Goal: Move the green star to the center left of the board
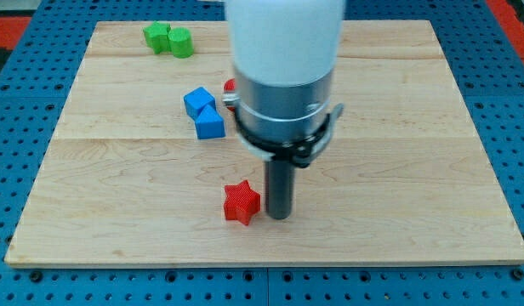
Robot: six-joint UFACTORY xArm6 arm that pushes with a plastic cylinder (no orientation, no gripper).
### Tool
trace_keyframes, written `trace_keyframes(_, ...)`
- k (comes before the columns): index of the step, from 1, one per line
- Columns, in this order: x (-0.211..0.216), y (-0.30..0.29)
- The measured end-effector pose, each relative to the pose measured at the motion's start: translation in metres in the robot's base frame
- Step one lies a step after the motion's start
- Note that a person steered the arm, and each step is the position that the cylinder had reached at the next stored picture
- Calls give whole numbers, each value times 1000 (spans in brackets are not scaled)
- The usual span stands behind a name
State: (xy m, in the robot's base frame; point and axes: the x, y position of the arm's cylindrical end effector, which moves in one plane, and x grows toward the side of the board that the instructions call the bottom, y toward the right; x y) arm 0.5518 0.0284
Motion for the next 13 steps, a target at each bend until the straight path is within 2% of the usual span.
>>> trace_keyframes(1,-30,26)
trace_keyframes(4,-231,25)
trace_keyframes(5,-277,-29)
trace_keyframes(6,-313,-115)
trace_keyframes(7,-347,-171)
trace_keyframes(8,-355,-222)
trace_keyframes(9,-340,-233)
trace_keyframes(12,-227,-256)
trace_keyframes(13,-209,-277)
